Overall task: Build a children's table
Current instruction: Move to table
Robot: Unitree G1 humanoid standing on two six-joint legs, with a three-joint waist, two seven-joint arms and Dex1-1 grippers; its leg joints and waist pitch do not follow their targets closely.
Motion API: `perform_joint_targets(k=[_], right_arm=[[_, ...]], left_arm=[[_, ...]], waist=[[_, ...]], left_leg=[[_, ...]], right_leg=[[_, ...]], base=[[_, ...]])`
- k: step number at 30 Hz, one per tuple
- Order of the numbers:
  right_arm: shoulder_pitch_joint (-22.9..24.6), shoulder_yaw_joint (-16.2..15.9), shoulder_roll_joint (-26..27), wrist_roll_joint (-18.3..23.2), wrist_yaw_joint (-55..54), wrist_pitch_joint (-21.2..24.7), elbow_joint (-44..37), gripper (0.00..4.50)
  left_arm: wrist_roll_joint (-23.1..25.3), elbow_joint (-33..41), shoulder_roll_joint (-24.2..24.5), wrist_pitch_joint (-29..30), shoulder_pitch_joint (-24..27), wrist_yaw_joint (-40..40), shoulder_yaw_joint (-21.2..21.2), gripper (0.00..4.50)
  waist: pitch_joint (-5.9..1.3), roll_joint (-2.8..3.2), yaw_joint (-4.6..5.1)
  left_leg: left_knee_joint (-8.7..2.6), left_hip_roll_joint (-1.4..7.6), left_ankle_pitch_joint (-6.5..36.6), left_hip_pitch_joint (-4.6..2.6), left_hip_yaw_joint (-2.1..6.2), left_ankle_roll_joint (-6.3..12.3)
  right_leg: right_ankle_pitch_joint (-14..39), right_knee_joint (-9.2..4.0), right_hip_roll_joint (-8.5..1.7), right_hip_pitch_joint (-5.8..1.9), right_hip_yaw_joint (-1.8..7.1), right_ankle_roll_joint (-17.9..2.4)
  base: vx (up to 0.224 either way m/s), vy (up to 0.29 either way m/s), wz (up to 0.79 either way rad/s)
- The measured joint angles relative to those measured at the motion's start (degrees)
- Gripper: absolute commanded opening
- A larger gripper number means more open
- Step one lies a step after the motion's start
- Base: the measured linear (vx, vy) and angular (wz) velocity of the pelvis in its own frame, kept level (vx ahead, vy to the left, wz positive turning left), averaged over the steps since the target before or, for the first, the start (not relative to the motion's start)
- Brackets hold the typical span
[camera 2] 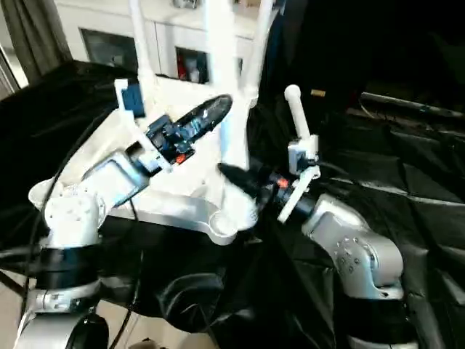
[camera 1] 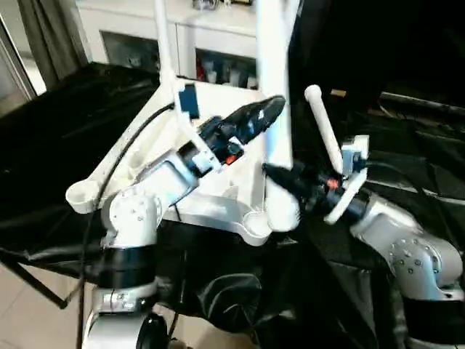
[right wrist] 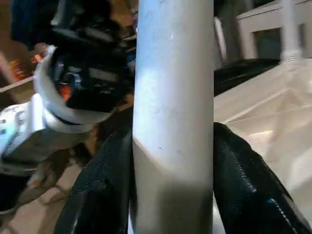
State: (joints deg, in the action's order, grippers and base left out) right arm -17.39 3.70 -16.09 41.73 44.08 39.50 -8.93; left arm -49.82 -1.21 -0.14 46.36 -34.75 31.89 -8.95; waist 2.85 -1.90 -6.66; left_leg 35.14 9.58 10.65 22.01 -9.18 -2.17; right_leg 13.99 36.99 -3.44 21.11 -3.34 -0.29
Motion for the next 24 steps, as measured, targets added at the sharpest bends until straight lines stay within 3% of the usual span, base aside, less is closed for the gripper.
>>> perform_joint_targets(k=[3, 8, 14, 16, 24], right_arm=[[-0.02, -0.79, -0.35, 0.14, 0.27, 0.48, -0.03, 1.88], [-0.28, -0.98, -0.41, -0.49, -1.08, 0.41, -0.83, 1.88], [-3.68, -6.44, -1.15, -13.84, -10.69, -3.95, 0.34, 1.88], [-5.68, -6.61, 1.26, -17.38, -18.16, -3.25, 2.40, 1.88], [-6.64, -7.55, 5.58, -22.09, -27.34, -1.96, 4.10, 1.88]], left_arm=[[1.43, -1.63, 0.78, 0.15, -0.04, 0.38, 2.12, 4.50], [2.14, -2.60, -0.46, -0.20, -2.30, -1.73, 0.84, 4.21], [3.45, -4.55, -1.48, -2.38, -3.62, -8.51, -0.77, 3.75], [4.92, -6.99, -3.71, -4.37, -5.00, -14.17, -3.11, 3.58], [10.05, -7.46, -5.86, -7.59, -5.84, -20.94, -2.61, 2.92]], waist=[[0.01, 0.01, -0.24], [0.02, 0.02, -0.36], [0.04, 0.03, 0.08], [0.11, -0.09, 0.12], [0.23, -0.29, 0.04]], left_leg=[[0.00, 0.00, 0.05, 0.05, -0.01, -0.08], [0.00, 0.05, -0.03, 0.00, -0.06, -0.19], [-0.12, 0.24, -0.22, -0.06, -0.28, -0.46], [-0.17, 0.28, -0.28, -0.06, -0.35, -0.47], [-0.67, 0.28, -0.29, 0.07, -0.49, -0.44]], right_leg=[[-0.01, -0.02, -0.01, 0.04, 0.00, 0.00], [-0.09, -0.01, -0.02, 0.01, 0.00, -0.01], [-0.17, -0.01, 0.00, 0.01, -0.03, -0.01], [-0.18, -0.01, 0.00, 0.03, -0.03, -0.01], [-0.22, -0.54, 0.00, 0.09, -0.12, 0.05]], base=[[0.000, 0.000, 0.00], [0.000, 0.000, 0.00], [0.000, 0.000, 0.00], [0.000, 0.000, 0.00], [0.000, 0.000, 0.00]])
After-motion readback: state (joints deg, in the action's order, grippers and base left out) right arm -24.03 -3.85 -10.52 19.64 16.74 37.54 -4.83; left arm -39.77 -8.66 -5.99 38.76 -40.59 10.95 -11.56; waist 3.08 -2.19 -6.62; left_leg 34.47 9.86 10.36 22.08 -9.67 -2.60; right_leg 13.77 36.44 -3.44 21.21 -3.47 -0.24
